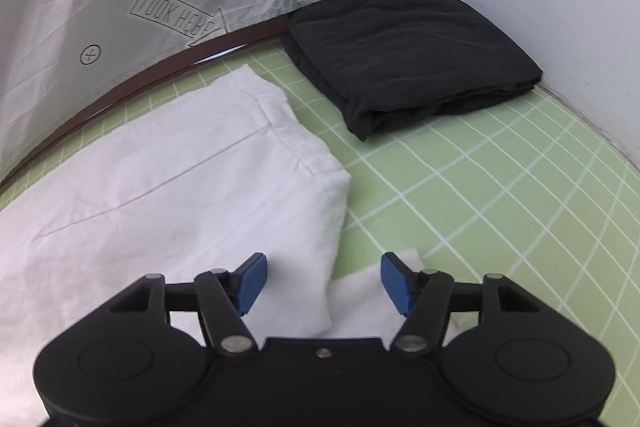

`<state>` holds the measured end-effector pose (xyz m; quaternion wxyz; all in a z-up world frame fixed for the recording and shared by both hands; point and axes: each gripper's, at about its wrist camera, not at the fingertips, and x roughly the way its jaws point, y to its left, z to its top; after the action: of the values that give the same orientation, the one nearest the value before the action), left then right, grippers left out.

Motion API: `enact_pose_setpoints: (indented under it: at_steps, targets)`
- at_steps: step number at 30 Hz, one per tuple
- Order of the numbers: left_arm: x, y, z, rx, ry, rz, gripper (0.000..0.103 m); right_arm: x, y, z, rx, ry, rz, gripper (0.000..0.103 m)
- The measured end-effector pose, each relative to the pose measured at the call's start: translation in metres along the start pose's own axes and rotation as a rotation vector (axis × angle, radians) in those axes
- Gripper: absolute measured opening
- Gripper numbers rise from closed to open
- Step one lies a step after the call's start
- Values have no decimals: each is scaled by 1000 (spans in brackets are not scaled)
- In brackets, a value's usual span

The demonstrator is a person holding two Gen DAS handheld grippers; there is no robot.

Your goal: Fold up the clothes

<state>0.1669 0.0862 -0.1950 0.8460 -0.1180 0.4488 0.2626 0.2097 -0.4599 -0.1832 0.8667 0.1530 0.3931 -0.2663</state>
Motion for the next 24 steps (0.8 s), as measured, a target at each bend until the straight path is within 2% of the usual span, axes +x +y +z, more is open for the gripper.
enact_pose_setpoints:
  at_steps: [1,2,3,5,8,11,13,15,17,19,22,24]
  targets:
    - [0,0,0,-1,-1,1,103,2,2,2,-12,2,13,47]
    - [0,0,0,-2,-1,2,103,4,5,4,-27,0,25,29]
    - [0,0,0,-2,-1,2,103,5,12,6,-59,-11,20,17]
    - [0,0,0,-4,-1,3,103,5,32,7,-161,-41,-22,11]
    - [-1,0,0,-4,-1,3,103,5,69,3,-375,-89,-66,9]
    - [0,0,0,-3,0,3,103,10,103,-10,-585,-101,-90,10]
    - [-1,1,0,-4,-1,3,103,13,122,-24,-744,-113,-102,13]
    - [-1,1,0,-3,-3,2,103,13,139,-41,-911,-137,-101,20]
    - [-1,1,0,-3,-4,2,103,8,148,-51,-998,-159,-94,18]
    - [-1,1,0,-4,-6,3,103,0,144,-45,-900,-153,-43,20]
    - [-1,1,0,-4,-10,3,103,-18,121,-24,-615,-166,43,25]
    - [-1,1,0,-5,-11,3,103,-33,97,-11,-417,-204,79,35]
